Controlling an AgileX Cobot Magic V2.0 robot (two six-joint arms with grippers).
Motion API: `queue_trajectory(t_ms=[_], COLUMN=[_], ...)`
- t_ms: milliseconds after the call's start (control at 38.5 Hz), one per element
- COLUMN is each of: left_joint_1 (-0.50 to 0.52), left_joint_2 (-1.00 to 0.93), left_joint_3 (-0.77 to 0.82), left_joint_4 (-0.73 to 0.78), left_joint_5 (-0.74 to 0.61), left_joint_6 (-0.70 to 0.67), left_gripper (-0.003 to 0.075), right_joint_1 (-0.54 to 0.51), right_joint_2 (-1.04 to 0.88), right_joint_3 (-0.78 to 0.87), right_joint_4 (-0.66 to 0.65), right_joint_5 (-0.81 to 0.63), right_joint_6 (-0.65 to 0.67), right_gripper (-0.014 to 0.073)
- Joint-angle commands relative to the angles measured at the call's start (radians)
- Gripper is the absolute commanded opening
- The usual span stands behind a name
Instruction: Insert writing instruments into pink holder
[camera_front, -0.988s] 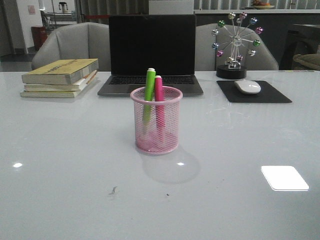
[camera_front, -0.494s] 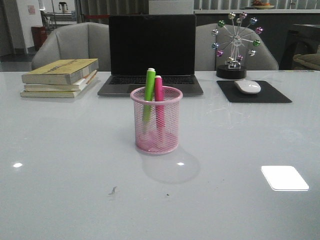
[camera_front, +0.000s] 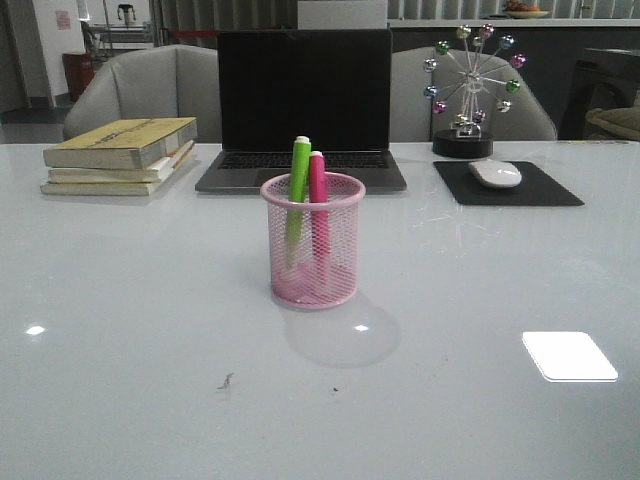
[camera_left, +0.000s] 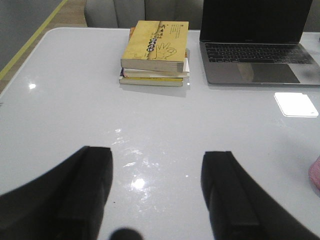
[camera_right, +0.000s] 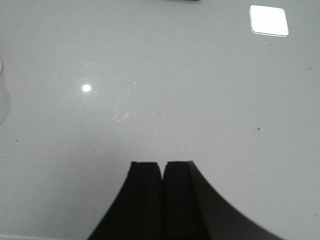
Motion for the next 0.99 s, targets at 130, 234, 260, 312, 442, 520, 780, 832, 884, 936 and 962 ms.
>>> queue_trajectory(t_ms=[130, 234, 260, 312, 442, 520, 780, 832, 884, 936, 962], left_joint_1=[0.0, 0.0, 0.0, 0.0, 0.0, 0.0, 0.0, 0.0, 0.0, 0.0, 0.0], left_joint_2=[-0.003, -0.003, -0.003, -0.003, -0.003, -0.003, -0.003, -0.003, -0.003, -0.003, -0.003], left_joint_3=[-0.029, -0.029, -0.029, -0.029, -0.029, -0.029, -0.029, -0.029, -0.027, -0.027, -0.027], left_joint_4=[-0.013, -0.013, -0.013, -0.013, -0.013, -0.013, -0.013, -0.013, -0.013, -0.013, -0.013], left_joint_5=[-0.079, -0.079, -0.079, -0.079, -0.079, -0.079, -0.082, -0.084, -0.084, -0.084, -0.084], left_joint_6=[-0.002, -0.002, -0.002, -0.002, -0.002, -0.002, -0.002, -0.002, -0.002, -0.002, -0.002], left_gripper=[0.0456, 0.0456, 0.0456, 0.0456, 0.0456, 0.0456, 0.0456, 0.0456, 0.0456, 0.0456, 0.0456], right_joint_1=[-0.006, -0.006, -0.006, -0.006, -0.006, -0.006, -0.006, -0.006, -0.006, -0.006, -0.006], right_joint_2=[-0.1, -0.213, -0.238, -0.297, -0.438, -0.534, -0.712, -0.711, -0.711, -0.711, -0.711], right_joint_3=[0.026, 0.089, 0.103, 0.137, 0.227, 0.301, 0.533, 0.567, 0.608, 0.644, 0.667], right_joint_4=[-0.001, 0.002, 0.002, 0.003, 0.009, 0.011, 0.017, 0.018, 0.018, 0.018, 0.018], right_joint_5=[-0.071, -0.09, -0.097, -0.118, -0.18, -0.24, -0.537, -0.62, -0.698, -0.774, -0.815], right_joint_6=[-0.004, -0.004, -0.004, -0.004, -0.004, -0.004, -0.004, -0.004, -0.004, -0.004, -0.004], right_gripper=[0.0057, 0.0057, 0.0057, 0.0057, 0.0057, 0.0057, 0.0057, 0.0057, 0.0057, 0.0057, 0.0057])
